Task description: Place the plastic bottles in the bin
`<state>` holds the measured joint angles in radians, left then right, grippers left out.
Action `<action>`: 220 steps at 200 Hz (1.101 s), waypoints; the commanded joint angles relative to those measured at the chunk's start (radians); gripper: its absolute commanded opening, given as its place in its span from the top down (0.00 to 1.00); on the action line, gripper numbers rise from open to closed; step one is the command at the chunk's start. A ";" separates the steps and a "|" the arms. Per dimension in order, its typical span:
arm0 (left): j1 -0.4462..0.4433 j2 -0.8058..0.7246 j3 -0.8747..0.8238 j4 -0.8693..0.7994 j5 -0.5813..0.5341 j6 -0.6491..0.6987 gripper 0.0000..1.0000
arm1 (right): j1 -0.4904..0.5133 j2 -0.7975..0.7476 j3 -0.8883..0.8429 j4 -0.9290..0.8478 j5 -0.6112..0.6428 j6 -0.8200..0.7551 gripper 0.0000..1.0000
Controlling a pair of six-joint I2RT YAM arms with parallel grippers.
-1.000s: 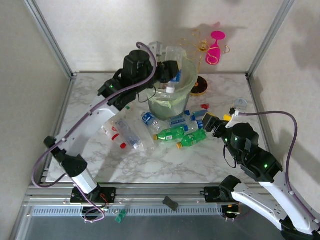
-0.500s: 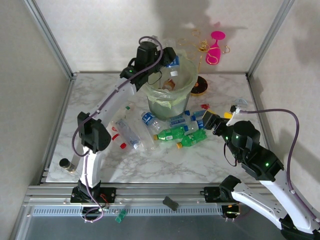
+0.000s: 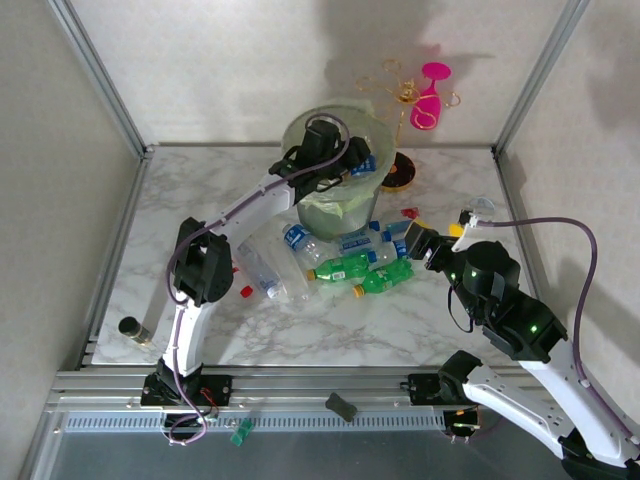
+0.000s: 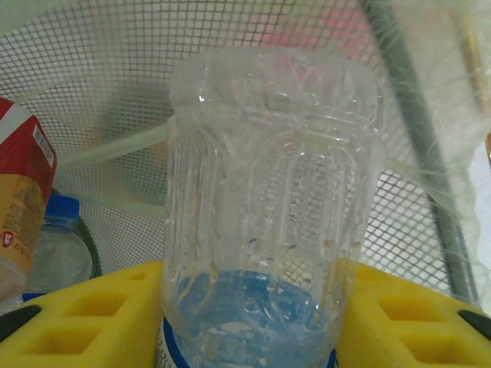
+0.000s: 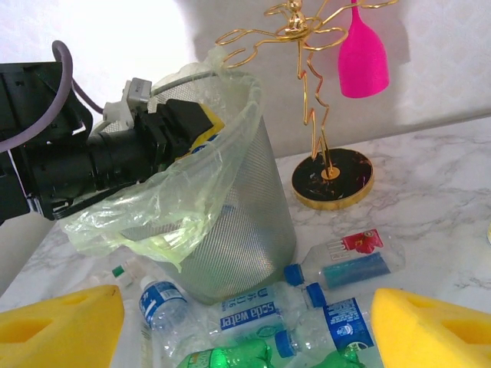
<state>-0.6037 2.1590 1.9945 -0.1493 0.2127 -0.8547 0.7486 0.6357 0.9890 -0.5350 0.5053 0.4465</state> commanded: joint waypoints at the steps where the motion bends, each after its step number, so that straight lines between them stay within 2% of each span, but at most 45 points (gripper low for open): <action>1: -0.009 -0.033 -0.004 0.045 -0.012 -0.024 0.44 | -0.001 0.013 0.004 0.036 0.022 -0.024 0.16; 24: -0.011 -0.027 0.027 0.021 -0.003 -0.012 0.33 | -0.001 0.023 0.018 0.029 0.012 -0.026 0.16; 78: -0.010 -0.064 0.086 -0.044 -0.014 0.037 0.19 | -0.001 -0.004 0.031 0.001 0.024 -0.021 0.16; 152: -0.022 -0.177 0.076 -0.067 0.019 0.071 0.20 | -0.001 -0.016 0.061 -0.043 0.009 0.000 0.16; 220: -0.097 -0.456 -0.040 -0.076 0.035 0.167 0.24 | -0.001 0.004 0.084 -0.028 0.000 0.001 0.16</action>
<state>-0.6842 1.8286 2.0068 -0.2214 0.2249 -0.7574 0.7486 0.6323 1.0481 -0.5728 0.5045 0.4381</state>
